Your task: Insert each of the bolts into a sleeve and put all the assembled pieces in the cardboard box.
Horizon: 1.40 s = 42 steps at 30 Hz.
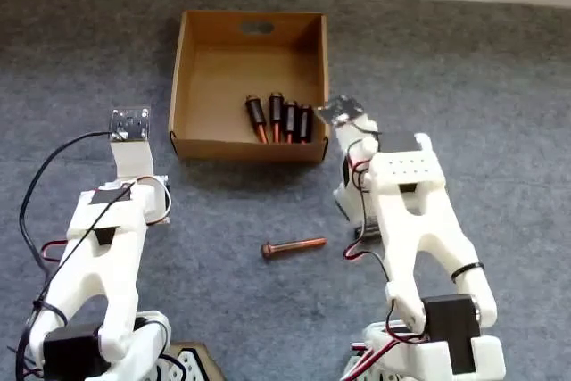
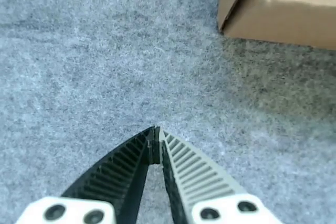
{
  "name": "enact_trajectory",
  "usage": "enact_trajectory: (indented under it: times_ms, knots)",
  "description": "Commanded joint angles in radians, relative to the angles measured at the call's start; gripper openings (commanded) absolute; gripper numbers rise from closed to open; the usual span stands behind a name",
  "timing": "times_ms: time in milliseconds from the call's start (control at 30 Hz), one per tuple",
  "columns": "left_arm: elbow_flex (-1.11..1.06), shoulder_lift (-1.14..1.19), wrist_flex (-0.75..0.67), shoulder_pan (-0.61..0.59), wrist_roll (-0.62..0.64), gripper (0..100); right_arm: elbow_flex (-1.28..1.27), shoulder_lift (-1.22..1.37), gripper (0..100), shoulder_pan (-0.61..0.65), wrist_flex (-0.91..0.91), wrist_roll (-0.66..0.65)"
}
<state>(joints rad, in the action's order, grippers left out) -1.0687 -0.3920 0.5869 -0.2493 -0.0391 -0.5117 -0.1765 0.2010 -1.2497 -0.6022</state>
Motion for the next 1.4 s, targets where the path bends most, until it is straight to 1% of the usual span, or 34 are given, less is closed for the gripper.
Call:
enact_trajectory:
  times_ms: [0, 67, 133, 233, 433, 633, 767, 833, 900, 1000, 1033, 1100, 1133, 1300, 1367]
  knots:
    - [0.002, -0.002, -0.014, -0.005, 0.011, 3, 0.038, 0.001, 25.6, -0.031, -0.065, -0.384]
    - [0.002, -0.002, -0.014, -0.005, 0.011, 3, 0.038, 0.001, 25.6, -0.039, -0.137, -0.54]
    - [0.002, -0.002, -0.015, -0.005, 0.011, 3, 0.036, 0.001, 25.6, -0.041, -0.213, -0.663]
    - [0.002, -0.002, -0.015, -0.005, 0.011, 3, 0.033, 0.01, 25.6, -0.039, -0.282, -0.776]
    - [0.002, -0.002, -0.015, -0.005, 0.011, 3, 0.016, 0.019, 25.6, -0.035, -0.269, -0.802]
    - [0.002, -0.002, -0.015, -0.005, 0.011, 3, -0.114, 0.107, 25.6, -0.039, -0.051, -0.793]
    - [0.002, -0.002, -0.015, -0.005, 0.011, 3, -0.136, 0.131, 25.6, -0.056, 0.01, -0.775]
    - [0.002, -0.002, -0.015, -0.005, 0.011, 3, -0.134, 0.131, 25.4, -0.062, 0.022, -0.698]
    - [0.002, -0.002, -0.015, -0.005, 0.011, 3, -0.133, 0.13, 20.7, -0.062, 0.044, -0.612]
    - [0.002, -0.002, -0.015, -0.005, 0.011, 3, -0.133, 0.128, 4.1, -0.056, 0.096, -0.511]
    - [0.002, -0.002, -0.015, -0.005, 0.011, 3, -0.13, 0.127, 0.0, -0.056, 0.11, -0.463]
    - [0.002, -0.002, -0.015, -0.005, 0.011, 3, -0.102, 0.127, 2.2, -0.056, 0.113, -0.339]
    - [0.002, -0.002, -0.015, -0.005, 0.011, 3, -0.085, 0.127, 0.8, -0.056, 0.113, -0.262]
    - [0.002, -0.002, -0.015, -0.005, 0.011, 3, -0.002, 0.127, 0.6, -0.058, 0.114, 0.175]
    - [0.002, -0.002, -0.015, -0.005, 0.011, 3, 0.008, 0.128, 0.6, -0.056, 0.113, 0.316]
